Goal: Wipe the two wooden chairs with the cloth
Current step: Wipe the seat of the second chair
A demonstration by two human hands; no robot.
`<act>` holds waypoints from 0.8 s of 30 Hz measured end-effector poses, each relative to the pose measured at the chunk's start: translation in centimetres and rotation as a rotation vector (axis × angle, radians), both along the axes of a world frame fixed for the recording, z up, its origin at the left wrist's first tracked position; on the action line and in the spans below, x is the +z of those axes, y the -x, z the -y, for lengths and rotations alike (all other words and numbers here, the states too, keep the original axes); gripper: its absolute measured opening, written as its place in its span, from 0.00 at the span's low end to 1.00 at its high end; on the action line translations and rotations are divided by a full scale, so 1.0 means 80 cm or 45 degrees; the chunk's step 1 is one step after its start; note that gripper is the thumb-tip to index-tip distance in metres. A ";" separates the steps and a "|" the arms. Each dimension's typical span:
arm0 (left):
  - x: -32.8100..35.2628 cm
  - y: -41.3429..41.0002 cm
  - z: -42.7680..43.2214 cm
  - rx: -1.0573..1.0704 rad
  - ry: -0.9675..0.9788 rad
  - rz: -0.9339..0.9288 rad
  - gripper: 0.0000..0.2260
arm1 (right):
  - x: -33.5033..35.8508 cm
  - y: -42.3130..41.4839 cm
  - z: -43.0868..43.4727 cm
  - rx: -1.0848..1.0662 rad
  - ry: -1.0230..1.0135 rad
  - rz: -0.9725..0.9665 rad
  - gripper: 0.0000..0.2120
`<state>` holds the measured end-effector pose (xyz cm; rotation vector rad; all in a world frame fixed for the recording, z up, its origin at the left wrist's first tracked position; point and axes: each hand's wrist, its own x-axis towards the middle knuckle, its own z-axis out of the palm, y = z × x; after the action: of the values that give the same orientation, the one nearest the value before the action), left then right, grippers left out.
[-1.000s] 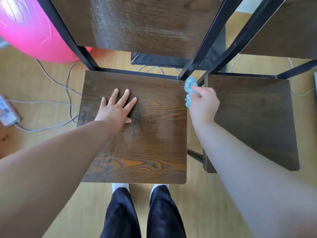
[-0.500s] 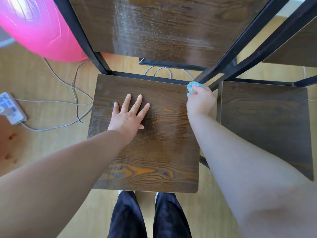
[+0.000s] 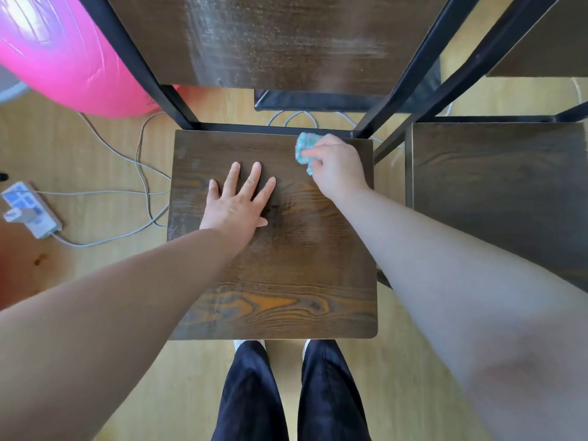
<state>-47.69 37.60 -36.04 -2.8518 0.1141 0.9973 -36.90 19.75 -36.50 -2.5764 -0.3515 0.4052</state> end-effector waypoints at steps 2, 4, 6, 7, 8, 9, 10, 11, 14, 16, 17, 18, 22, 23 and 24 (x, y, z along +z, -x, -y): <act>-0.002 0.000 -0.001 0.004 0.008 0.007 0.34 | 0.003 0.029 0.016 0.190 -0.015 -0.017 0.13; -0.002 0.000 -0.001 0.011 0.017 0.011 0.34 | 0.003 0.070 0.037 0.333 -0.058 -0.016 0.12; -0.003 0.001 -0.001 0.009 0.014 0.023 0.34 | 0.002 0.118 0.056 0.429 -0.100 -0.026 0.11; -0.003 0.001 -0.002 0.007 0.010 0.025 0.34 | 0.002 0.141 0.064 0.482 -0.102 -0.035 0.11; -0.002 0.001 -0.002 0.007 0.007 0.022 0.34 | 0.002 0.166 0.071 0.542 -0.096 -0.046 0.11; 0.000 0.001 -0.002 0.007 0.006 0.015 0.34 | 0.002 0.191 0.077 0.598 -0.103 -0.059 0.11; 0.001 0.000 -0.002 0.008 0.007 0.009 0.34 | 0.002 0.217 0.083 0.641 -0.127 -0.082 0.12; 0.001 0.000 -0.002 0.008 0.009 0.004 0.34 | 0.003 0.241 0.089 0.672 -0.157 -0.119 0.13; 0.002 0.000 -0.002 0.013 0.025 0.005 0.34 | 0.004 0.303 0.102 0.699 -0.215 -0.233 0.14; 0.002 0.000 -0.003 0.010 0.033 0.014 0.35 | 0.005 0.332 0.107 0.716 -0.222 -0.314 0.14; 0.003 -0.001 -0.003 0.014 0.037 0.014 0.35 | 0.005 0.342 0.109 0.734 -0.217 -0.351 0.14; 0.003 -0.001 -0.003 0.018 0.040 0.017 0.35 | 0.006 0.349 0.111 0.750 -0.214 -0.377 0.14; 0.000 0.000 -0.004 0.010 0.038 0.052 0.35 | 0.031 0.325 0.116 0.711 -0.277 -0.351 0.14; 0.000 0.000 -0.005 0.008 0.043 0.063 0.35 | 0.041 0.300 0.115 0.662 -0.286 -0.290 0.13; 0.000 0.000 -0.006 0.009 0.051 0.072 0.34 | 0.051 0.267 0.116 0.587 -0.284 -0.219 0.12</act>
<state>-47.68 38.08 -36.02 -2.9157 0.1201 0.9252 -58.23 10.49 -32.46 -2.2111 -0.8790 0.7012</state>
